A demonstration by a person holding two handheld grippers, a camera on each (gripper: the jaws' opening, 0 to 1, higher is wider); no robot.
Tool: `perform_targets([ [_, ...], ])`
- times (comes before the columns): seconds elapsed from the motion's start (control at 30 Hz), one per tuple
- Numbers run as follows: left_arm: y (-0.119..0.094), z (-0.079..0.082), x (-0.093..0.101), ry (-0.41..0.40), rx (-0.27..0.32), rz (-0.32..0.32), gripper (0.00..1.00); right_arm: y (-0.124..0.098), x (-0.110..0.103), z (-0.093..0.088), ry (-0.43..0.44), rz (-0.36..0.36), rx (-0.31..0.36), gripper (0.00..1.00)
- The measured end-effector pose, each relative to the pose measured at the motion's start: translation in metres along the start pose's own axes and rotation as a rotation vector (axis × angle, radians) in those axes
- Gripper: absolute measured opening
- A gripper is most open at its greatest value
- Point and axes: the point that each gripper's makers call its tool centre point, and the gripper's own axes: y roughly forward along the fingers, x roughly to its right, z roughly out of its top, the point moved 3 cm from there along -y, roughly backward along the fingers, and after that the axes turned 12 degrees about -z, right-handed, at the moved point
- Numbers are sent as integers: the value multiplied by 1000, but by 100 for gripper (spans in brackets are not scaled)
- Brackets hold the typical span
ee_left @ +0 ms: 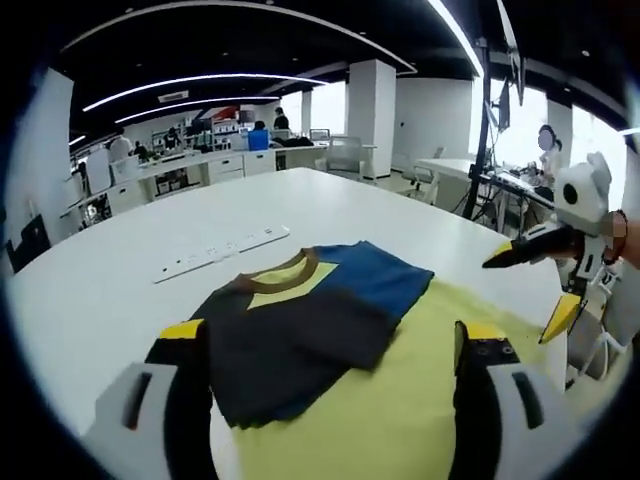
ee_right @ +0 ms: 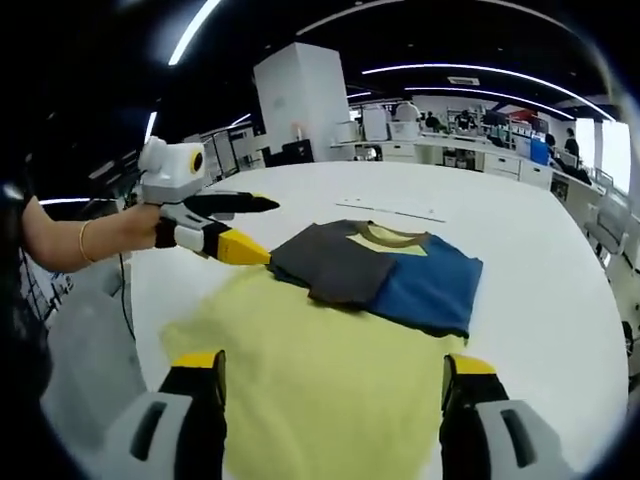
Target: Fold the garment on the visible template until the final outline fits inside the template.
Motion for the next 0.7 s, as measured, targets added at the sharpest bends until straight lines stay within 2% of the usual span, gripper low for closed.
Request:
perform_targets([
  [0.4, -40, -4, -9, 20, -12, 40, 99, 38, -22, 30, -43, 69, -2, 73],
  [0.7, -62, -5, -8, 25, -10, 52, 99, 66, -32, 41, -79, 111, -6, 67],
])
